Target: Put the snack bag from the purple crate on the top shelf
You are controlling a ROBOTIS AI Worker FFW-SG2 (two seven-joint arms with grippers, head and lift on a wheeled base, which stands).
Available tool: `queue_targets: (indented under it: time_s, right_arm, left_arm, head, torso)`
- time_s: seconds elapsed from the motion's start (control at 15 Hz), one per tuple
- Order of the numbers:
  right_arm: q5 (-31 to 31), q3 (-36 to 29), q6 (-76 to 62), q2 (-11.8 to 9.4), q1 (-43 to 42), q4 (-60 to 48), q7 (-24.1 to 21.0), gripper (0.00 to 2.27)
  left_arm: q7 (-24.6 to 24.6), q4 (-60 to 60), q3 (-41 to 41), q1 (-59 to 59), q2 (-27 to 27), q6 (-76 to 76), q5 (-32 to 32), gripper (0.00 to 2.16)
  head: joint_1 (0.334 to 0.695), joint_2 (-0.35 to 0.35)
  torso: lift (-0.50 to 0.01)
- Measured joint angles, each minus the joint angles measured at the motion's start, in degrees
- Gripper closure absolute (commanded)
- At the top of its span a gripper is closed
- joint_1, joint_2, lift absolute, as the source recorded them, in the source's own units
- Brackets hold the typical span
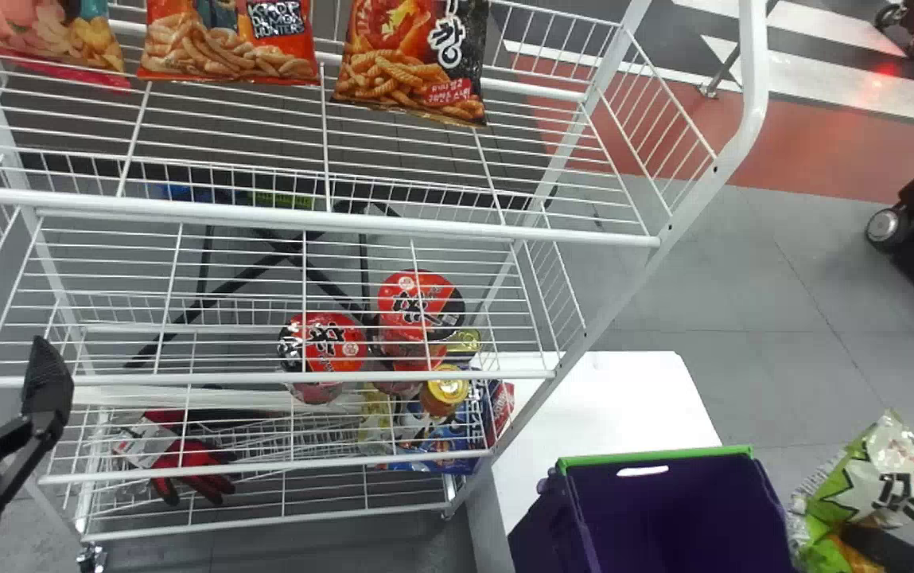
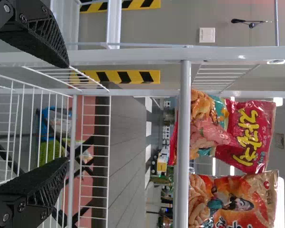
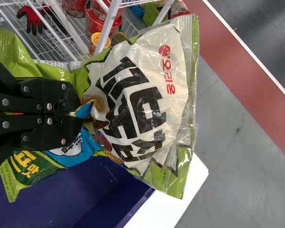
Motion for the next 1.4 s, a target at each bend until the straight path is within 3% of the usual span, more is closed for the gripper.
queue_targets:
  time_s: [1.4]
  right_arm:
    - [-0.9,0.3,-4.3,1.4,1.0,1.1,2.1,2.25]
  left_arm:
    - [0.1,-0.7,0.0,1.4,-0.8,-0.2,-1.3,0.12]
  head:
    - [0.695,-0.350]
  torso:
    - [-0.107]
